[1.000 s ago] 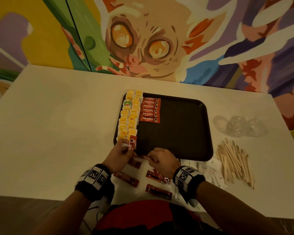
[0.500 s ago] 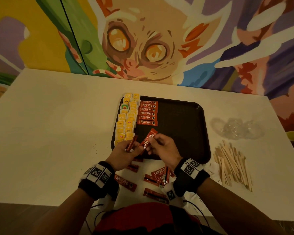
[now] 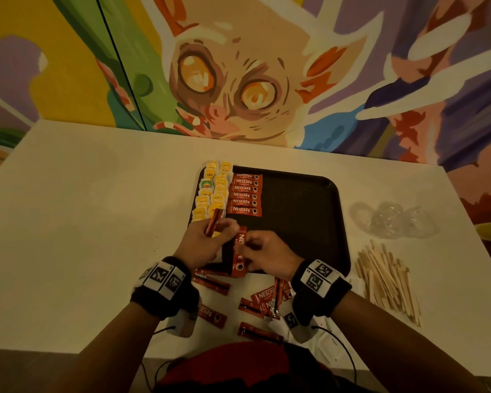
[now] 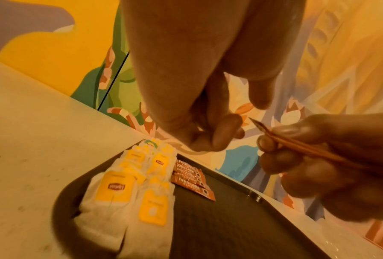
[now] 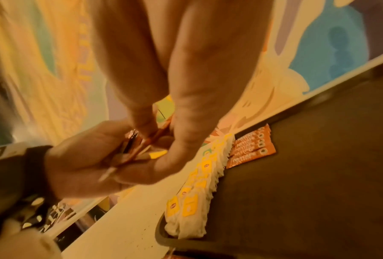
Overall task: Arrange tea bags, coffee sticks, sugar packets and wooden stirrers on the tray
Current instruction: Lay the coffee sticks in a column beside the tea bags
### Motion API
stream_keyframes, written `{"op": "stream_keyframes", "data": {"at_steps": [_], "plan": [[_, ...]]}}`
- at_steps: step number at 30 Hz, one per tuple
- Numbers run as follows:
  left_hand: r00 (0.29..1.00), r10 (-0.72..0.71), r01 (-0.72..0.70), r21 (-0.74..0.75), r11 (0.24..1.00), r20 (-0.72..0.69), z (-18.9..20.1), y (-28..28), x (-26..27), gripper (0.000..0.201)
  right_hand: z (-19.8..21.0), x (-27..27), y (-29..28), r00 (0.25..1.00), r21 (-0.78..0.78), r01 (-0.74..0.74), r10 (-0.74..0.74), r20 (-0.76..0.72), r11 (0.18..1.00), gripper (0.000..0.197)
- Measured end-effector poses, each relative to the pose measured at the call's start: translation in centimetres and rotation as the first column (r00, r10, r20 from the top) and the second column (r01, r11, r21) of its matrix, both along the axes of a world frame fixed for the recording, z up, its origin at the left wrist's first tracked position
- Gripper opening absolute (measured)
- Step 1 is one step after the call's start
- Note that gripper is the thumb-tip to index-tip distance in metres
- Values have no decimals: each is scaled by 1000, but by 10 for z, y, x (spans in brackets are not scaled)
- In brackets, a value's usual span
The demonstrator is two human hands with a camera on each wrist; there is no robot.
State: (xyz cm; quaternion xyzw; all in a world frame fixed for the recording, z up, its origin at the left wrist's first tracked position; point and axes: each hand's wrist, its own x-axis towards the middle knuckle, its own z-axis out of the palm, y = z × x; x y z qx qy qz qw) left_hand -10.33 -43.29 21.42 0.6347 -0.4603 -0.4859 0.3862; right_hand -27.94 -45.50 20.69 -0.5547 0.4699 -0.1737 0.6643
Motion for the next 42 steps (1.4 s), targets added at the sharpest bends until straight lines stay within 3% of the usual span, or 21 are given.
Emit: {"op": "stream_keyframes", "data": {"at_steps": [4, 8, 15, 19, 23, 29, 42], "plan": [[989, -94, 100, -46, 994, 113, 1, -13, 6, 5, 4, 0, -5, 996, -48, -82, 80, -49, 995, 15], [996, 28, -25, -39, 999, 81, -3, -17, 10, 8, 6, -6, -9, 996, -53, -62, 58, -63, 997, 14], [952, 306, -304, 52, 951, -30, -11, -23, 9, 8, 0, -16, -19, 976, 100, 181, -191, 102, 978, 20], [939, 342, -336, 104, 936, -41, -14, -25, 9, 11, -6, -15, -31, 940, 95, 325, -332, 82, 941, 23], [947, 316, -321, 131, 938, 58, -23, -24, 16, 20, -21, -16, -50, 899, 28, 437, -437, -20, 899, 18], [963, 254, -265, 173, 948, 85, -27, -12, 21, 22, -51, -13, -75, 819, -74, 493, -491, -297, 867, 13], [969, 203, -220, 121, 968, 139, -27, -2, 31, 23, -66, 6, -95, 724, -80, 519, -488, -488, 851, 11]]}}
